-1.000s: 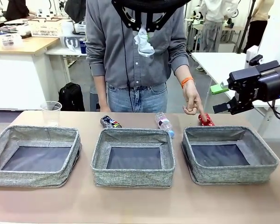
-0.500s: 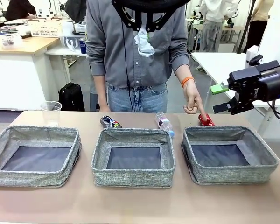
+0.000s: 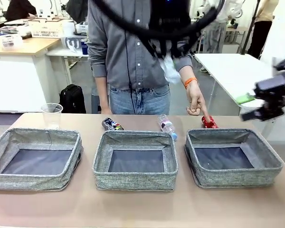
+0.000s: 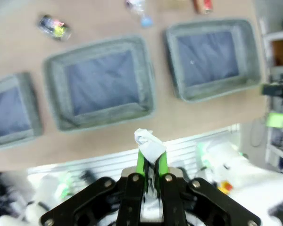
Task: Sort the waste into the appropriate baskets.
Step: Place the picked waste into the Fabric basket indicated by the person.
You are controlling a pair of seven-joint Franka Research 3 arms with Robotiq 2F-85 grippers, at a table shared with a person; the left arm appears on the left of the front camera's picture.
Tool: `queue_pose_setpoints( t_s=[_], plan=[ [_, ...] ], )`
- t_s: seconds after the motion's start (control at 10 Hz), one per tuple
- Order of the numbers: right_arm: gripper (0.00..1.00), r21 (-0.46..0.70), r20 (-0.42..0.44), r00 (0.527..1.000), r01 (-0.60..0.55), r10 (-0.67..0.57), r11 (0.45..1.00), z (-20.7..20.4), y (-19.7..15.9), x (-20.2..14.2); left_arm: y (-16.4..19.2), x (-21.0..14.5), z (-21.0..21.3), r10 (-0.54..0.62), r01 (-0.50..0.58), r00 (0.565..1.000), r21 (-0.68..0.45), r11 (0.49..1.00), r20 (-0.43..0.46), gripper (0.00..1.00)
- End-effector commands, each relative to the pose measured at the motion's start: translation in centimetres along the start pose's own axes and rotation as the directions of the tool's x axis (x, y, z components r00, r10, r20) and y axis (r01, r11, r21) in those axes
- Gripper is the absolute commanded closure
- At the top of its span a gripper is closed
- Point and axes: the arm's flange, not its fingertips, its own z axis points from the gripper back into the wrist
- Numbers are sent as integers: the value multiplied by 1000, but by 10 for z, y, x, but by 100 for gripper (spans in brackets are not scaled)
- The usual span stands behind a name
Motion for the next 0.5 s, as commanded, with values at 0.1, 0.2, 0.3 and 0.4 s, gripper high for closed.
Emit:
queue_pose_setpoints(
  t_s=[0.1, 0.2, 0.3, 0.4],
  plan=[
    [0, -43, 214, 972, 104, -92, 994, 76, -56, -74, 22, 5, -119, -216, 188, 974, -282, 941, -73, 91],
    [0, -34, 277, 953, 136, -122, 990, 87, -64, -89, 6, 22, -149, -273, 248, 961, -284, 926, -50, 91],
    [0, -6, 325, 938, 130, -121, 991, 93, -70, -103, -14, 39, -173, -320, 291, 946, -307, 906, -48, 91],
    [0, 12, 360, 925, 130, -126, 991, 93, -77, -116, -38, 55, -192, -352, 326, 935, -299, 897, -36, 91]
  ],
)
